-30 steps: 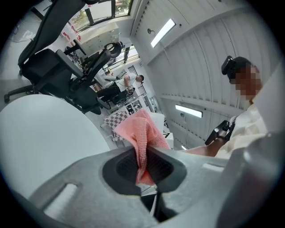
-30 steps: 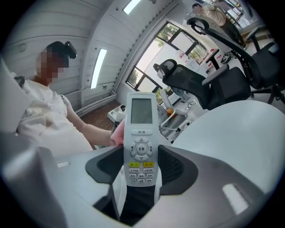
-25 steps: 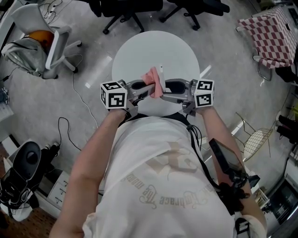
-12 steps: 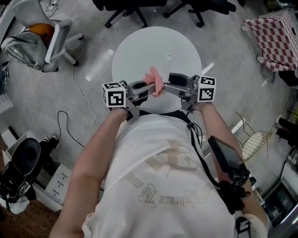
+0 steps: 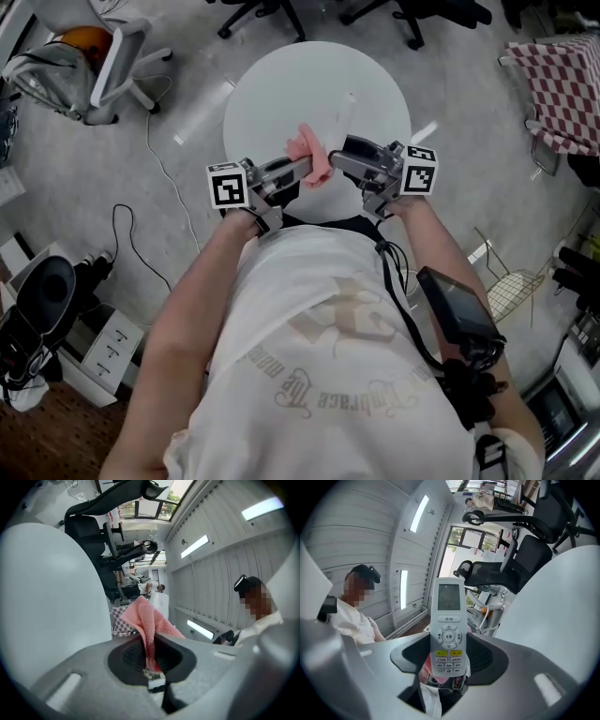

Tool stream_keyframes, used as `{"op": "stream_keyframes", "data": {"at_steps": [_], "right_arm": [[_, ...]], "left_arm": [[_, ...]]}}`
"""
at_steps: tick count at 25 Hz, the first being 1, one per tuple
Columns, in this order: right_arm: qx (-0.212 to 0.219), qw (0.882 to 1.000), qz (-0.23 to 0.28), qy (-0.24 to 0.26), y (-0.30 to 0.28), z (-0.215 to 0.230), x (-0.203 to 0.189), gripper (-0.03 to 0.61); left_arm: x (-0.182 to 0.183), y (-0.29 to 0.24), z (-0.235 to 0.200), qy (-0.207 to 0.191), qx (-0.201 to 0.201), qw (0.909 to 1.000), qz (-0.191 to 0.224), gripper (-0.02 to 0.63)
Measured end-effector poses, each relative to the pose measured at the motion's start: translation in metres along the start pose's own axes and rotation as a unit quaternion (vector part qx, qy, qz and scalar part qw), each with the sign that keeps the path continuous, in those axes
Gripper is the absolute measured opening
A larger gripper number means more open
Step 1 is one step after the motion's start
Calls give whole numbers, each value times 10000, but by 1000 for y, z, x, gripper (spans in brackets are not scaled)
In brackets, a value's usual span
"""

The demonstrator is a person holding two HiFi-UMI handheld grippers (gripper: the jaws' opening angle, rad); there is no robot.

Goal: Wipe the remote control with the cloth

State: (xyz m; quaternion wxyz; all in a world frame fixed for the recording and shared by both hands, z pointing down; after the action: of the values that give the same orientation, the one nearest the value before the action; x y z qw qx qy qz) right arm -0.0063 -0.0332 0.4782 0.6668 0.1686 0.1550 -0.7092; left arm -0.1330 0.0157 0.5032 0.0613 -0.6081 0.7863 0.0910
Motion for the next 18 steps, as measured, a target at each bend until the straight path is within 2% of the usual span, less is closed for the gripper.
{"op": "stream_keyframes", "data": {"at_steps": [3,6,9,11,13,14,16,18], "right_arm": [[26,9999,102,26,7,1,7,249],[-191,9997,145,-12,21,13,16,249],[-772,9969,-27,-132,29,31,13,249],[-1295,9908,-303,-245,34,46,5,249],[-1912,9781,-722,-392,40,65,-7,249],[-2254,9682,-980,-469,43,76,-14,249],[-2920,9431,-1489,-556,48,95,-27,249],[-3371,9214,-1843,-575,48,107,-36,249]], "left_arm": [[-3,-5,-3,-129,218,9993,-286,20],[-3,-17,-10,-166,340,9982,-463,20],[-7,-23,-11,-249,506,9969,-544,20],[-13,-25,-10,-323,593,9961,-572,20],[-17,-23,-11,-343,764,9951,-527,20],[-20,-19,-13,-326,875,9945,-472,20],[-24,-9,-18,-274,1129,9926,-356,20],[-28,3,-21,-212,1389,9896,-300,20]]}}
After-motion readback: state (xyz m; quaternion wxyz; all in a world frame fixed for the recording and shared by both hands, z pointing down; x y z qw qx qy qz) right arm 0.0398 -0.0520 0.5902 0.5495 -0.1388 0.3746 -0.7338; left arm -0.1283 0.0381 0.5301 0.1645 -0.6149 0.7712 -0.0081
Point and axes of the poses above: the fingertips, and each gripper's own axes: y backward along the fingers, z to its right, x out of its top, the point moved 6 cm from there along y, backward along the fingers, and after that the axes turned 11 degrees about -z, right-handed, at the moved point
